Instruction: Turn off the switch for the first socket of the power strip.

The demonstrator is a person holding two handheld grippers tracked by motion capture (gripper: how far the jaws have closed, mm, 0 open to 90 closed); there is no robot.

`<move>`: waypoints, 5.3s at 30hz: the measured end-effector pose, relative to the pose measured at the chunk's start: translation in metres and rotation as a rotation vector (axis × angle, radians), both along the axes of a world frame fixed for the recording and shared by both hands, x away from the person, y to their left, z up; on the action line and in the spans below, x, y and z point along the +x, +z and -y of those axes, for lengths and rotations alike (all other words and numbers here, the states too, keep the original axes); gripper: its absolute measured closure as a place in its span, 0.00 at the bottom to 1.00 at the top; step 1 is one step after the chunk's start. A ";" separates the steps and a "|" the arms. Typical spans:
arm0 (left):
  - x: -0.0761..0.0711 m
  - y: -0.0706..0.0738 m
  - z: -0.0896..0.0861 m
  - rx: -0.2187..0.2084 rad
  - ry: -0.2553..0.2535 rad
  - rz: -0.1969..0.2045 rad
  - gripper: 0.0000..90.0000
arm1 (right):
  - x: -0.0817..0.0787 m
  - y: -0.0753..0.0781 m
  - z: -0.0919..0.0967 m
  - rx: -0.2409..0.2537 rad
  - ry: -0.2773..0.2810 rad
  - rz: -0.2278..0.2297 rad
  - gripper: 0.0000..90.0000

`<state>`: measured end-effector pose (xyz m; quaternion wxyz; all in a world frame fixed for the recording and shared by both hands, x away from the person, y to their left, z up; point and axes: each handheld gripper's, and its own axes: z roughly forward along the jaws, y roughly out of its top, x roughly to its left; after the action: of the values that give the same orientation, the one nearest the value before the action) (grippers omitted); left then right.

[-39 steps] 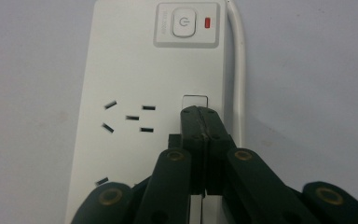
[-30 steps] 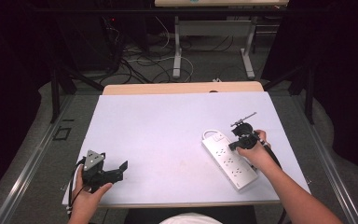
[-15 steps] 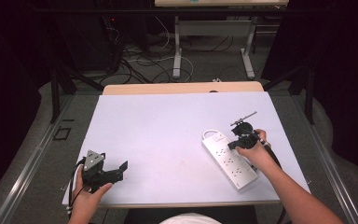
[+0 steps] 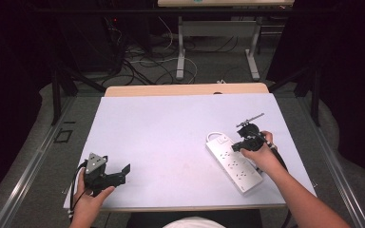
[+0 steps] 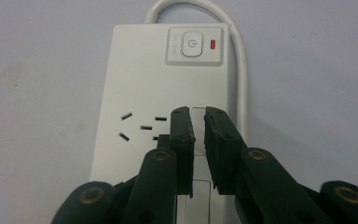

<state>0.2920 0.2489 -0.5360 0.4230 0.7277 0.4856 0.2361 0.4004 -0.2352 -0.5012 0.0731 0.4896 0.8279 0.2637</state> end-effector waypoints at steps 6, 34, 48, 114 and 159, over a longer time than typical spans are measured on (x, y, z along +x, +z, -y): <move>0.000 0.000 0.000 -0.002 0.003 -0.002 0.06 | -0.003 0.003 0.001 0.008 0.000 0.018 0.85; -0.001 0.000 0.000 -0.001 0.005 0.002 0.06 | -0.022 0.029 0.013 0.023 0.028 0.107 0.67; -0.001 0.000 0.000 -0.006 0.008 0.005 0.07 | -0.041 0.041 0.027 0.031 0.022 0.169 0.60; -0.001 -0.002 0.002 -0.002 0.004 -0.009 0.03 | -0.109 0.000 0.109 0.144 -0.238 0.440 0.00; 0.001 -0.004 -0.003 -0.003 -0.013 -0.014 0.00 | -0.113 -0.046 0.145 0.126 -0.337 0.424 0.00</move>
<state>0.2927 0.2518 -0.5405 0.4223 0.7319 0.4840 0.2275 0.2873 -0.3801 -0.5475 0.2571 0.5579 0.6829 0.3954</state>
